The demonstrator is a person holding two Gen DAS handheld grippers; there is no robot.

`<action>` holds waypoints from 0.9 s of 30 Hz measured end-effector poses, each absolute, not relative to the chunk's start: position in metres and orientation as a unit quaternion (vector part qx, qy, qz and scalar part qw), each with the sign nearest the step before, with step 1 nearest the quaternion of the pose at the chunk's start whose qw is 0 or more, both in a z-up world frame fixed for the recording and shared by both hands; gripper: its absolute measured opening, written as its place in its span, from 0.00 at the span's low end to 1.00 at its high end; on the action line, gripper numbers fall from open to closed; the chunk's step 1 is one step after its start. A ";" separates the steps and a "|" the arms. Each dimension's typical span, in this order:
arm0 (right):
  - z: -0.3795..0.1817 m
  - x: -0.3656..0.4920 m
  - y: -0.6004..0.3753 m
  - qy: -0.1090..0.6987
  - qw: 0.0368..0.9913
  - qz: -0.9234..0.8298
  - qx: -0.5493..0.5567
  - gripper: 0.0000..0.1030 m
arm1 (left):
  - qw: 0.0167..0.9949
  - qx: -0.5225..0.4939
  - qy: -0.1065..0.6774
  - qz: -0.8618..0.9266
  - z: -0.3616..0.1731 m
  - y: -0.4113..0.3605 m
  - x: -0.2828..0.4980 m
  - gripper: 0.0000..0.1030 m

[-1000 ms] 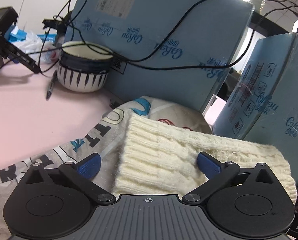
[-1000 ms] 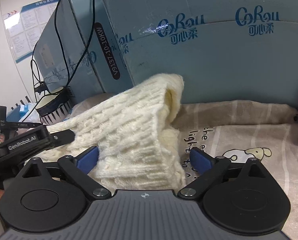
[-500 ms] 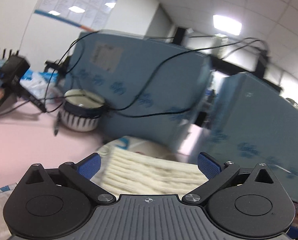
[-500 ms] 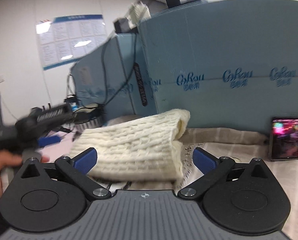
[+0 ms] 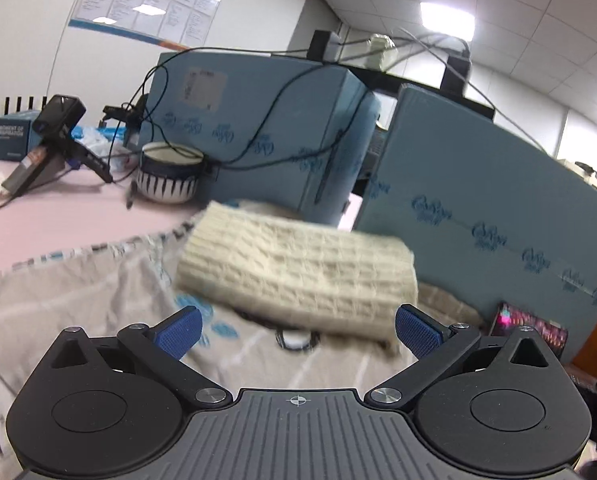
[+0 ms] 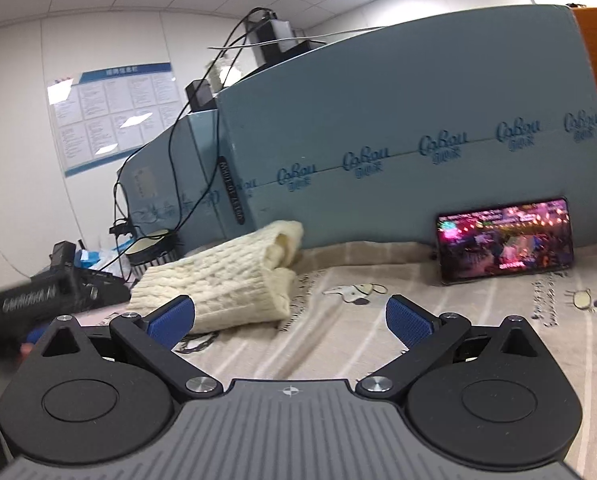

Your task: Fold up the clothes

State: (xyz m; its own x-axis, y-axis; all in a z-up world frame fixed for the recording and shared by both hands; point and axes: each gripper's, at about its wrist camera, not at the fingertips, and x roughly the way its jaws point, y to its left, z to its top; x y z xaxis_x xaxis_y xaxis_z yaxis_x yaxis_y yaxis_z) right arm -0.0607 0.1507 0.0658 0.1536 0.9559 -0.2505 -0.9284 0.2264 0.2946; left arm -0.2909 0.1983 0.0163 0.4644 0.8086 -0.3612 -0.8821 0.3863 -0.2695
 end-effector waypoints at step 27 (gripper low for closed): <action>0.057 -0.063 0.150 0.115 0.773 0.624 0.003 1.00 | 0.806 -0.035 0.037 0.589 0.012 0.164 -0.279 1.00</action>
